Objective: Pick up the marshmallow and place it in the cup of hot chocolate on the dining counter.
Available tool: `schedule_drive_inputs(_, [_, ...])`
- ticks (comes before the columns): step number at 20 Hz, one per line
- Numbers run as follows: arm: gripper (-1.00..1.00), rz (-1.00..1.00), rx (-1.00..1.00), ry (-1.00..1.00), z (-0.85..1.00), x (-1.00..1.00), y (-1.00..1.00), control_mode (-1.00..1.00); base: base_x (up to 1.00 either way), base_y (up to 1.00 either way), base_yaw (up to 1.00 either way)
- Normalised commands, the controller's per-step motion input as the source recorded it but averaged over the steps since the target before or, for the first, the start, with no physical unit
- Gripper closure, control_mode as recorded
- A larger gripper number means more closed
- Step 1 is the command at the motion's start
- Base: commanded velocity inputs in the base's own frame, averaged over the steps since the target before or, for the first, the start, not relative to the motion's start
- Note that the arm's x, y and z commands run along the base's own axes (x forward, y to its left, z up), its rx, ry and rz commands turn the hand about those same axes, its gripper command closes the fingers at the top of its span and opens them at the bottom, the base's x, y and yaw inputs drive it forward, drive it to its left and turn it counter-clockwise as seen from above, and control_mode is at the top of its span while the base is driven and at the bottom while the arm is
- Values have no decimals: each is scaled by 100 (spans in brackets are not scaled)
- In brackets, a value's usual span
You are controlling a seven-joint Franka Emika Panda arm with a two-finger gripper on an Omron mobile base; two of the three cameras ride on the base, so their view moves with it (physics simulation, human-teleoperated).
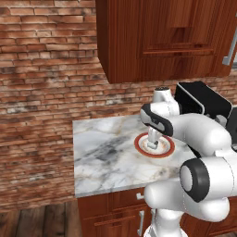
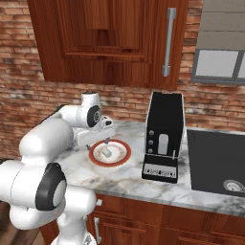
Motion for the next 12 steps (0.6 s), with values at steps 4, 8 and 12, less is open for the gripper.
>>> schedule_drive_inputs(4, [-100,0,0,0,-22,23,0,-100,0,0,0])
schedule_drive_inputs(8, [-100,0,3,0,-28,19,0,-100,0,0,0])
schedule_drive_inputs(12, [-100,0,3,0,-22,5,0,-100,0,0,0])
